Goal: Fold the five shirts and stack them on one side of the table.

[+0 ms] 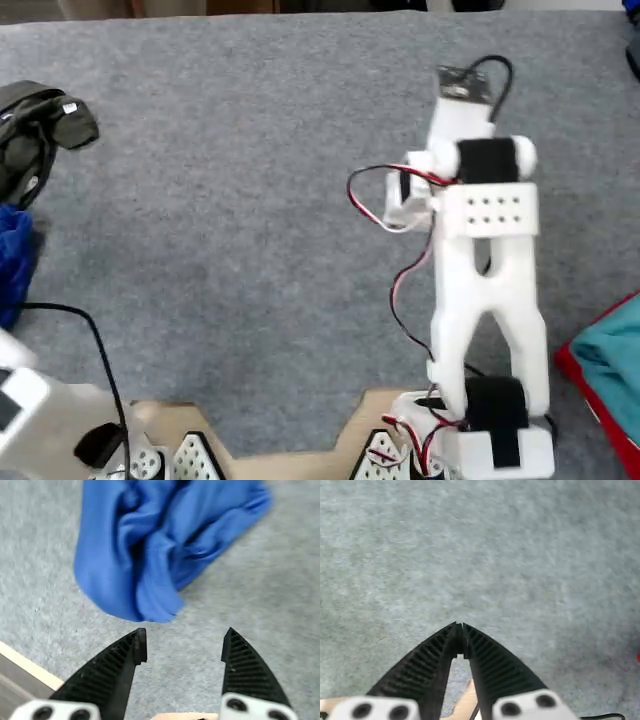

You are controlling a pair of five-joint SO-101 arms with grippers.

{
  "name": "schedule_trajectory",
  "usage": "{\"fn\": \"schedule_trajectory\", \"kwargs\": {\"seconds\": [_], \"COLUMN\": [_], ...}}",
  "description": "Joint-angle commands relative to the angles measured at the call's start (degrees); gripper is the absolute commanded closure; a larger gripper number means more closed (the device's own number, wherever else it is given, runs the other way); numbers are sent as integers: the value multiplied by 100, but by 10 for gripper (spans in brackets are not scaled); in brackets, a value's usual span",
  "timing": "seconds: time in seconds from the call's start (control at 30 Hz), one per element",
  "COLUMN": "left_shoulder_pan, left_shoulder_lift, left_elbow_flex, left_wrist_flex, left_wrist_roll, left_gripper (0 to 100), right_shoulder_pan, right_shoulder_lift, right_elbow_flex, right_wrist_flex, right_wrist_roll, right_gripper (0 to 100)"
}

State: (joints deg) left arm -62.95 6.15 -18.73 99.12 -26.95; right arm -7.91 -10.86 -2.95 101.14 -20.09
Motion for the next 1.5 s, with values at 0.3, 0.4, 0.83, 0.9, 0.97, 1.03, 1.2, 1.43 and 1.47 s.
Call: {"fn": "schedule_trajectory", "kwargs": {"seconds": [0.3, 0.4, 0.83, 0.9, 0.97, 1.03, 1.2, 1.43, 1.47], "left_shoulder_pan": [0, -9, 88, 255, 396, 580, 1424, 3262, 3543], "left_shoulder_lift": [1525, 1991, 2316, 2316, 2167, 1763, 444, -1842, -2088], "left_elbow_flex": [-211, -220, -1231, -1609, -1802, -1767, -1327, -923, -914], "left_wrist_flex": [-642, -870, -114, 193, 185, 185, 185, 185, 185], "left_wrist_roll": [202, 255, 545, 554, 563, 563, 563, 571, 580], "left_gripper": [743, 756, 980, 981, 981, 981, 981, 982, 982], "right_shoulder_pan": [-242, -233, -224, -215, -215, -215, -22, 1042, 1226], "right_shoulder_lift": [919, 945, 954, 954, 945, 945, 936, 910, 910], "right_elbow_flex": [-725, -716, -681, -673, -673, -673, -681, -673, -673], "right_wrist_flex": [79, 79, 79, 79, 79, 79, 88, 88, 88], "right_wrist_roll": [-281, -273, -255, -255, -246, -246, -246, 633, 976], "right_gripper": [991, 991, 991, 991, 991, 991, 991, 991, 991]}}
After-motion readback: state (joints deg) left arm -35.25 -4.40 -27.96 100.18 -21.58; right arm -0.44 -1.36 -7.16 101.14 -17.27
